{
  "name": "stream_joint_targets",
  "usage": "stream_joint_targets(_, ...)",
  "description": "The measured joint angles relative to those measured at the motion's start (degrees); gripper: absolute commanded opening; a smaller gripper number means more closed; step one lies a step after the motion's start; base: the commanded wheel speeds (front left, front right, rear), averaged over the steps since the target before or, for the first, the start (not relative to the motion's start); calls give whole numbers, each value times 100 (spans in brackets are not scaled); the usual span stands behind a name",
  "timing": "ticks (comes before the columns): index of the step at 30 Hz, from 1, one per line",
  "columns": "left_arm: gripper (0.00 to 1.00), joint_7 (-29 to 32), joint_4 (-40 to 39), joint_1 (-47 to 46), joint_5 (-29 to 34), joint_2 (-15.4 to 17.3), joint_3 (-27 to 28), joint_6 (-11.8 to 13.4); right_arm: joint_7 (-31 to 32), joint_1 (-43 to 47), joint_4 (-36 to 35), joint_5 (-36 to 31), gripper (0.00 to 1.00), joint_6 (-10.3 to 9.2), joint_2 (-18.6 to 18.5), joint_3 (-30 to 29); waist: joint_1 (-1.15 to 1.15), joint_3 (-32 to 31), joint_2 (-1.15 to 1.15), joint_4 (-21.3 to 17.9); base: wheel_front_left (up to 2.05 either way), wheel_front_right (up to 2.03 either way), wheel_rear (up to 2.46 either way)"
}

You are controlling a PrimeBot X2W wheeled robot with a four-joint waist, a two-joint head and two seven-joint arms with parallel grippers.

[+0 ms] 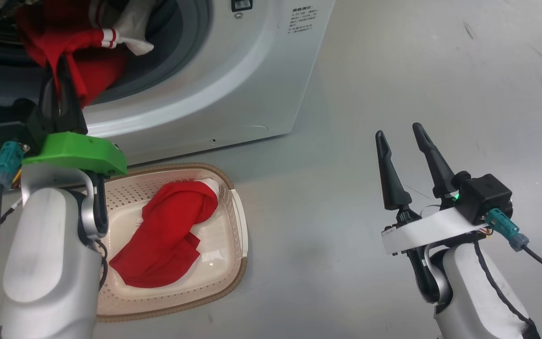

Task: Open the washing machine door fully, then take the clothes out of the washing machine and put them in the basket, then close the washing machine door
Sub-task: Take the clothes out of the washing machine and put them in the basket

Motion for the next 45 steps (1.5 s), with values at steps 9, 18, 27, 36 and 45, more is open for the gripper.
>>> stream_joint_targets(9, 0, -244, -354, 564, 3, -18, -109, 0, 0, 322, 87, 0, 100, 1, -2, 221, 0, -490, 0, 166, 0, 0, 0)
stream_joint_targets(18, 0, -388, -1012, 954, 4, -31, -135, 0, 0, 589, 147, 1, 100, -1, -2, 285, 0, -930, 0, 250, 0, 0, 0)
stream_joint_targets(27, 0, -455, -1769, 1201, -23, -55, -52, 3, 0, 666, 112, 9, 100, -18, -2, 369, 0, -1104, 0, 284, 0, 0, 0)
stream_joint_targets(36, 0, -442, -2145, 1490, -19, -63, -90, 11, 0, 701, 40, 9, 100, -67, -3, 336, 0, -1053, 0, 315, 0, 0, 0)
stream_joint_targets(45, 0, -156, -2070, 2012, -36, -64, -182, 54, 0, 701, -73, 0, 100, -67, -3, 336, 0, -880, 0, 374, 0, 0, 0)
